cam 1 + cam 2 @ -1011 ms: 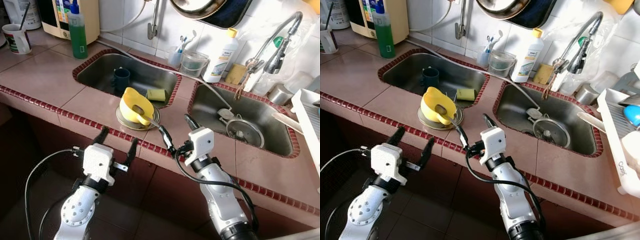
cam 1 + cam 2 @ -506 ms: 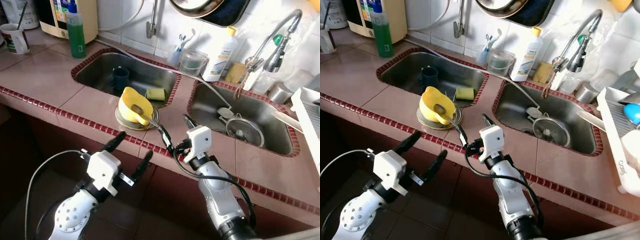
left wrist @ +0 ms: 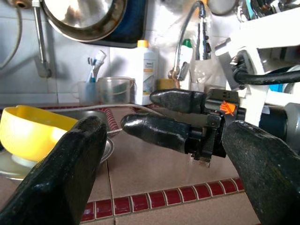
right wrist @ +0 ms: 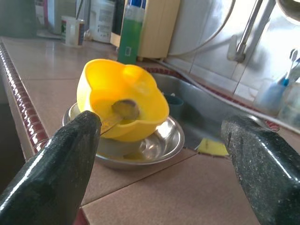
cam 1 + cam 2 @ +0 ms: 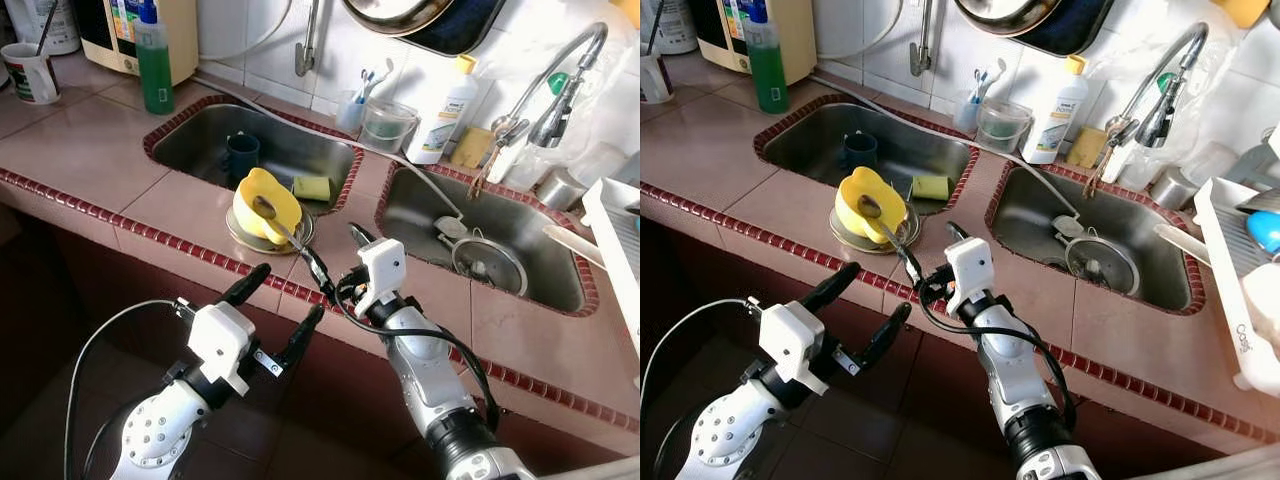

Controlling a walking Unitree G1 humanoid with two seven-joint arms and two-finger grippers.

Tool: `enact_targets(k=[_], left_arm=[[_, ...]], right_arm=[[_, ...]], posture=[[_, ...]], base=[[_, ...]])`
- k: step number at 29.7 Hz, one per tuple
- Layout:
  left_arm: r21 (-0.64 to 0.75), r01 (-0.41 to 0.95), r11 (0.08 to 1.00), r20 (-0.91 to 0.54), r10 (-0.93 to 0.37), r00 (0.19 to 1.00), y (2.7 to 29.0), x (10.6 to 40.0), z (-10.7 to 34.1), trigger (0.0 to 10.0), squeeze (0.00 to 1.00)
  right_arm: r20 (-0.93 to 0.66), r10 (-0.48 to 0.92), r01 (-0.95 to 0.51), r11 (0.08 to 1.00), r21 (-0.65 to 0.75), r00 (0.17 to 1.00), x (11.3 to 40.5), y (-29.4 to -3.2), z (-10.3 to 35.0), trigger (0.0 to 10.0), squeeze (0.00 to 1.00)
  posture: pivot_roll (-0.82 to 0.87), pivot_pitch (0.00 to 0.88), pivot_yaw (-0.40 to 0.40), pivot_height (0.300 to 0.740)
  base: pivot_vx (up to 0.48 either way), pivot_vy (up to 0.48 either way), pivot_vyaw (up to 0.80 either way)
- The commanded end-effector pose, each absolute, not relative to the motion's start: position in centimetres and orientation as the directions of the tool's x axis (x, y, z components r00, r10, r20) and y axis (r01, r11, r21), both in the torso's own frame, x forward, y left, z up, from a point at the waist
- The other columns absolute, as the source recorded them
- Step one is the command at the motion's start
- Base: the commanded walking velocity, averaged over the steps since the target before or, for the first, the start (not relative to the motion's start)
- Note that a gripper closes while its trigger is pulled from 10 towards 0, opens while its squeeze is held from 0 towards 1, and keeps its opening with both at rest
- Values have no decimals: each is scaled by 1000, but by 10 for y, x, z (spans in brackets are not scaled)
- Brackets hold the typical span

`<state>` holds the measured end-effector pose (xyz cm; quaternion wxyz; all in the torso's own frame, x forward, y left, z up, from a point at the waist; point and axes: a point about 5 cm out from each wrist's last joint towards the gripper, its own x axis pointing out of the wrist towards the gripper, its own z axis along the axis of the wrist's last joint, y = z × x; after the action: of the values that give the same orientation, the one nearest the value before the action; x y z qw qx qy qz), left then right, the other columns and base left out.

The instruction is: Kitchen organization

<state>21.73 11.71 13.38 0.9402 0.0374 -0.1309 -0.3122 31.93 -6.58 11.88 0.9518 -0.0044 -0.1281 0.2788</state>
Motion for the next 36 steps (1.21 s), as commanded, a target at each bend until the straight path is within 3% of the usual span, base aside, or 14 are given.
enact_targets(k=[1,9,15,26,36], left_arm=[[143,592,793,232,-608,759,111,215,136,10000,0],[127,609,783,233,-620,749,108,213,138,10000,0],[133,614,778,226,-627,745,110,213,139,10000,0],[130,621,773,228,-632,740,108,214,142,10000,0],[113,622,775,231,-629,742,106,211,142,10000,0]], right_arm=[[255,506,-499,861,-95,824,321,-74,121,10000,0],[380,392,-383,918,-102,838,323,-89,142,10000,0],[408,409,-409,908,-91,817,325,-86,151,10000,0],[303,517,-525,849,-63,800,337,-63,138,10000,0],[245,552,-558,828,-51,797,342,-61,129,10000,0]], posture=[[-31,55,-222,740],[-34,53,-209,740],[-32,51,-198,740],[-29,54,-189,740],[-17,63,-204,740]], base=[[0,0,0],[0,0,0],[0,0,0],[0,0,0],[0,0,0]])
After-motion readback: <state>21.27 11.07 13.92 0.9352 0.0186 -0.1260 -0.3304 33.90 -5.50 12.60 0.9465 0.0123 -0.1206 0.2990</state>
